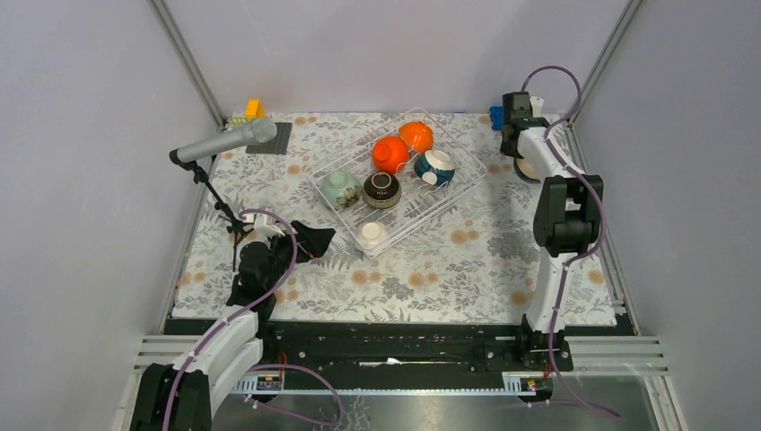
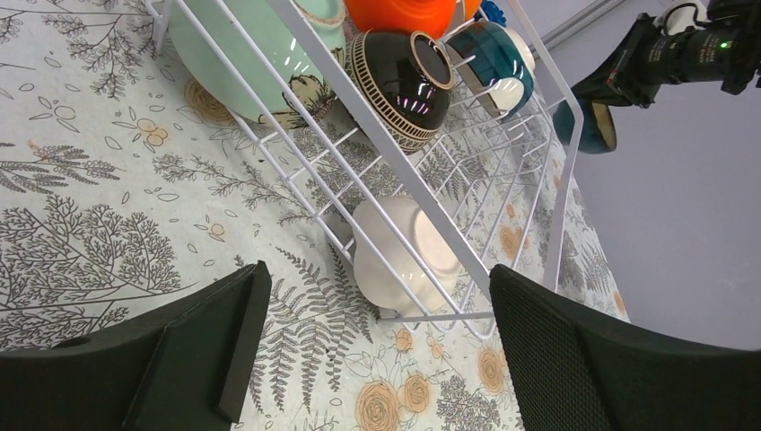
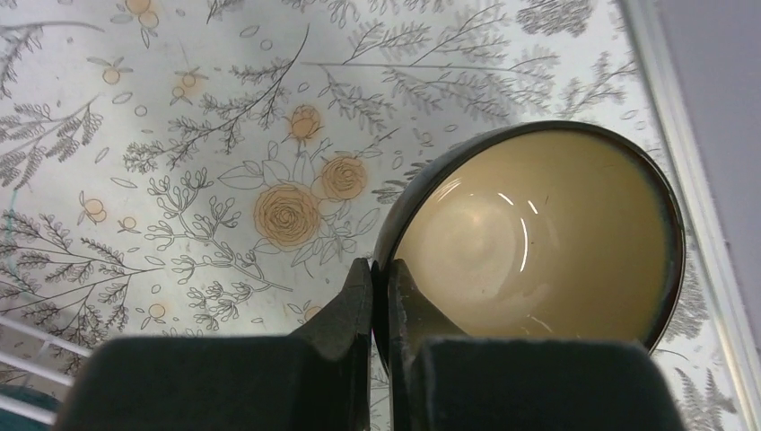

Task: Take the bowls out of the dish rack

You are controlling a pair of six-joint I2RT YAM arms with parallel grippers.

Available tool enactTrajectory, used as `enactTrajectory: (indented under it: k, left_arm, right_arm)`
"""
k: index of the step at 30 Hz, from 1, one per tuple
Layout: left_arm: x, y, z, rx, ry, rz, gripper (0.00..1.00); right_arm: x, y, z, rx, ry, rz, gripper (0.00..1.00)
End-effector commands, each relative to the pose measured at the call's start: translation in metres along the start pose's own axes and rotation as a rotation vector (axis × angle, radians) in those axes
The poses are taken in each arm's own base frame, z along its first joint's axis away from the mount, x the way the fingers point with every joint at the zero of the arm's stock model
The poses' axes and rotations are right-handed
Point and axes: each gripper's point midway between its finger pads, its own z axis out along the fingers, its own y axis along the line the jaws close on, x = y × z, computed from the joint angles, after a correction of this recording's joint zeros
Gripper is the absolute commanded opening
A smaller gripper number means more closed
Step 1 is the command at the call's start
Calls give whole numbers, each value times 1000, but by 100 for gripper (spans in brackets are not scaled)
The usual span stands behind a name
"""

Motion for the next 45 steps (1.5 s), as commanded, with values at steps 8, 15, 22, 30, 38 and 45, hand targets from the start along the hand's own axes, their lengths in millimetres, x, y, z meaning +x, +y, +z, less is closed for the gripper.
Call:
enactTrajectory:
  k: [8, 15, 22, 30, 38, 45]
  left_arm:
    - [-14, -7, 1, 14, -48, 30, 97]
    - [-16, -8, 0, 17, -55, 34, 97]
    - [-16, -10, 0, 24, -56, 33, 98]
    - [-13, -8, 2, 20, -44, 28, 99]
    - [-12, -9, 2, 31, -36, 23, 98]
    - [-9, -12, 4, 50, -21, 15, 98]
  right_arm:
    - [0, 10, 22, 19, 37, -51, 0]
    - [-5, 13, 15, -16, 35, -52, 20]
    - [-37, 6, -41, -66, -50, -75, 60]
    - [-26, 90, -138, -321, -239, -419, 76]
    - [53, 167, -215, -711, -191, -614, 82]
    - [89, 208, -246, -963, 9, -418, 96]
